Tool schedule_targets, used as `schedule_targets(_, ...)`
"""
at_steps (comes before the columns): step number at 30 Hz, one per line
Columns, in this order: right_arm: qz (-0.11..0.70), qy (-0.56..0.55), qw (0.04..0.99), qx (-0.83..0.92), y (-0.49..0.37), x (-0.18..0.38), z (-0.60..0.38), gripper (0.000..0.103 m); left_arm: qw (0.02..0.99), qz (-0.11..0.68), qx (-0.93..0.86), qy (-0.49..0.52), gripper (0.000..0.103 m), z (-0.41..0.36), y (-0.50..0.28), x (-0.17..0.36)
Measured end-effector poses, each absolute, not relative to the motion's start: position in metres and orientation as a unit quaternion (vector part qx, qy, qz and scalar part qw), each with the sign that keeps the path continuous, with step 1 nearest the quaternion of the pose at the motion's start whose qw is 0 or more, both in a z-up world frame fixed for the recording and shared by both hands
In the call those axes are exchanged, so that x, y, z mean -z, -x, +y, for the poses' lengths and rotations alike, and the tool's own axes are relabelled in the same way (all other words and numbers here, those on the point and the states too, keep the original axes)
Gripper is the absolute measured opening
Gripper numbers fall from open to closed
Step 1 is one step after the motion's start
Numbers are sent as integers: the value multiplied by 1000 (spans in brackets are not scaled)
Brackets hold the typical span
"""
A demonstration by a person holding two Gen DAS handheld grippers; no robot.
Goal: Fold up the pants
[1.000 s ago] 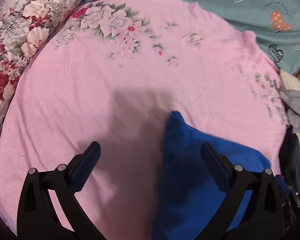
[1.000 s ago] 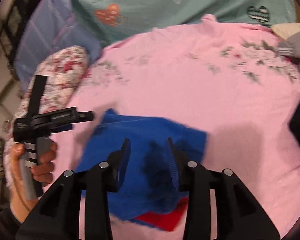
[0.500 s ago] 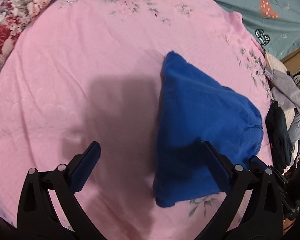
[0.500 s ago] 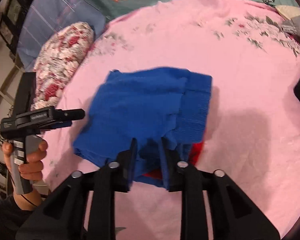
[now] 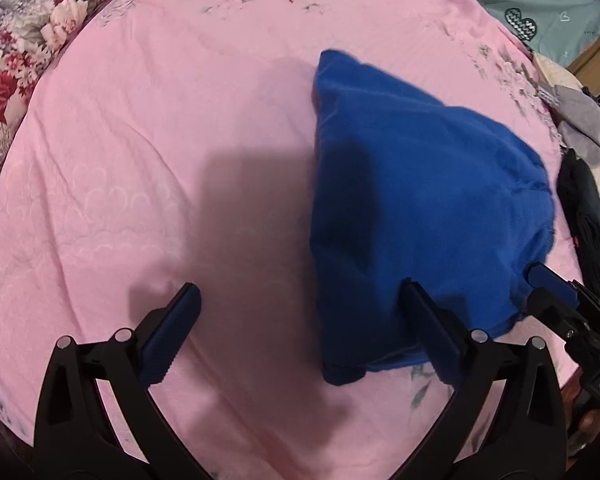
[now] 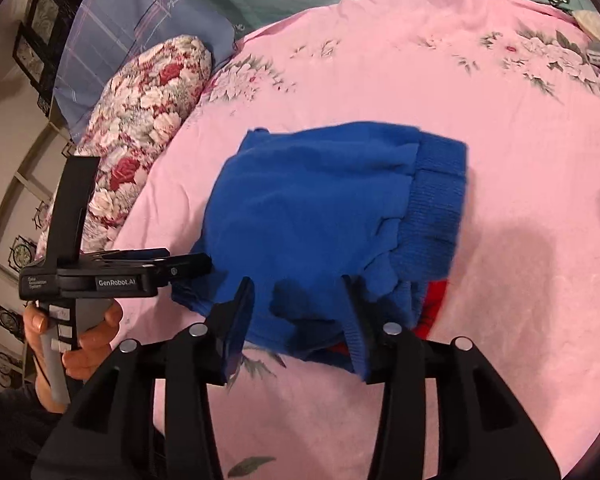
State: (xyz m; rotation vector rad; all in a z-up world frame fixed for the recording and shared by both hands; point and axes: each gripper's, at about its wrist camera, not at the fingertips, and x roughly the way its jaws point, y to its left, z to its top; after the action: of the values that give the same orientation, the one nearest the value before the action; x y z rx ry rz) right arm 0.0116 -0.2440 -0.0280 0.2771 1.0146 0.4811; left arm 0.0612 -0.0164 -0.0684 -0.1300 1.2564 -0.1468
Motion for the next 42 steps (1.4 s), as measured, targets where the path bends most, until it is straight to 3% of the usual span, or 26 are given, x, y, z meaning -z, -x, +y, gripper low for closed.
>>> schedule_targets(1, 472, -141, 841, -222, -9, 25, -253, 61, 808, 581, 72, 66, 101, -13, -61, 62)
schedule_targets(5, 428, -170, 870, -176, -5, 11, -285, 72, 825, 555, 75, 76, 101, -5, -69, 40)
schedule_targets(7, 432, -174, 874, -140, -11, 15, -291, 83, 820, 559, 90, 84, 101, -9, -77, 36)
schedule_targets(32, 503, -185, 832, -140, -47, 68, -285, 84, 793, 591, 123, 82, 101, -28, -99, 75)
schedule_targets(42, 492, -162, 843, -142, -46, 71, -272, 96, 788, 591, 143, 93, 101, -24, -97, 81)
